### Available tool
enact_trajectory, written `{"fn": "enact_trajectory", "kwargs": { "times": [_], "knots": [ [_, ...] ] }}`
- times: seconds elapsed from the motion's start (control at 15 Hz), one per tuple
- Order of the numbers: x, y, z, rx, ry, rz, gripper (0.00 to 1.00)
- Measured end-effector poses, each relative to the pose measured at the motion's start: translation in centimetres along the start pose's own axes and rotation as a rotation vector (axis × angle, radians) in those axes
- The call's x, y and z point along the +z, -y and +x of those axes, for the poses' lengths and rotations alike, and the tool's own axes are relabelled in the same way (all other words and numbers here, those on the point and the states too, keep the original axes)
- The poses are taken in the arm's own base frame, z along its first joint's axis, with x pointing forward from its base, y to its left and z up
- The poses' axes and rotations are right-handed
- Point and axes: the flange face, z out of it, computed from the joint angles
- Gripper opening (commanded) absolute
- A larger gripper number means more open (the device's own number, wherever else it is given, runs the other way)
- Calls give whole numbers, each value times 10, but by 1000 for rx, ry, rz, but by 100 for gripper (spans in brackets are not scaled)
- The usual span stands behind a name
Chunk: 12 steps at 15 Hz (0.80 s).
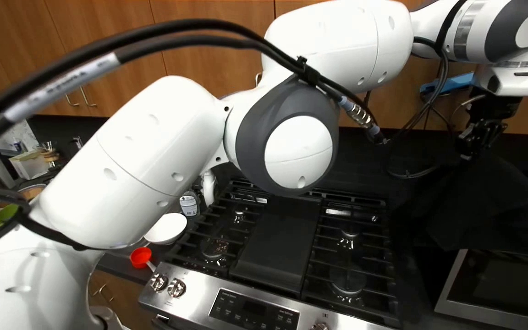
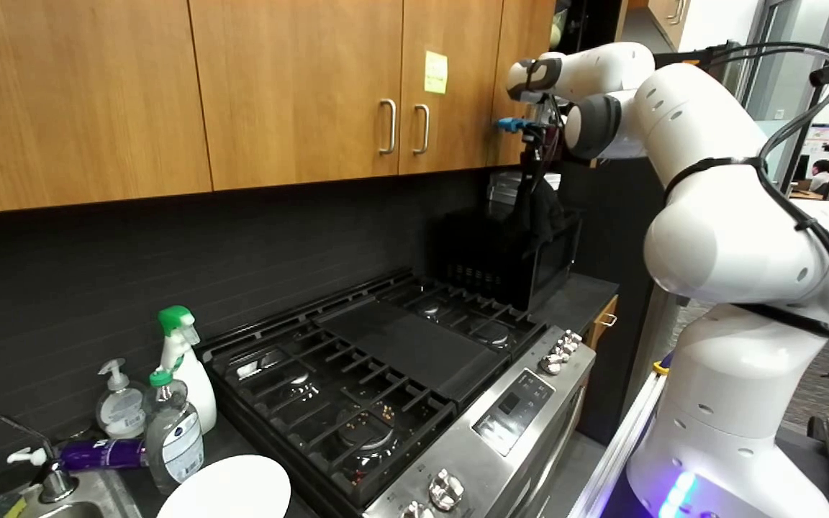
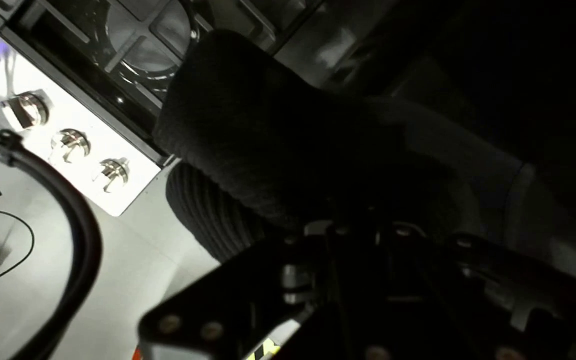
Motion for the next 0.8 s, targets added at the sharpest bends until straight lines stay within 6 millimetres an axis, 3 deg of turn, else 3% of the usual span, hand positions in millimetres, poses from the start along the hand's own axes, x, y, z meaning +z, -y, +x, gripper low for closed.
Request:
{"fn": "enact_trajectory", "kwargs": {
  "times": [0.33, 0.8],
  "knots": [
    [6, 13, 18, 204, 10, 78, 2],
    [-17, 21, 19, 277, 98, 186, 2]
  ]
}}
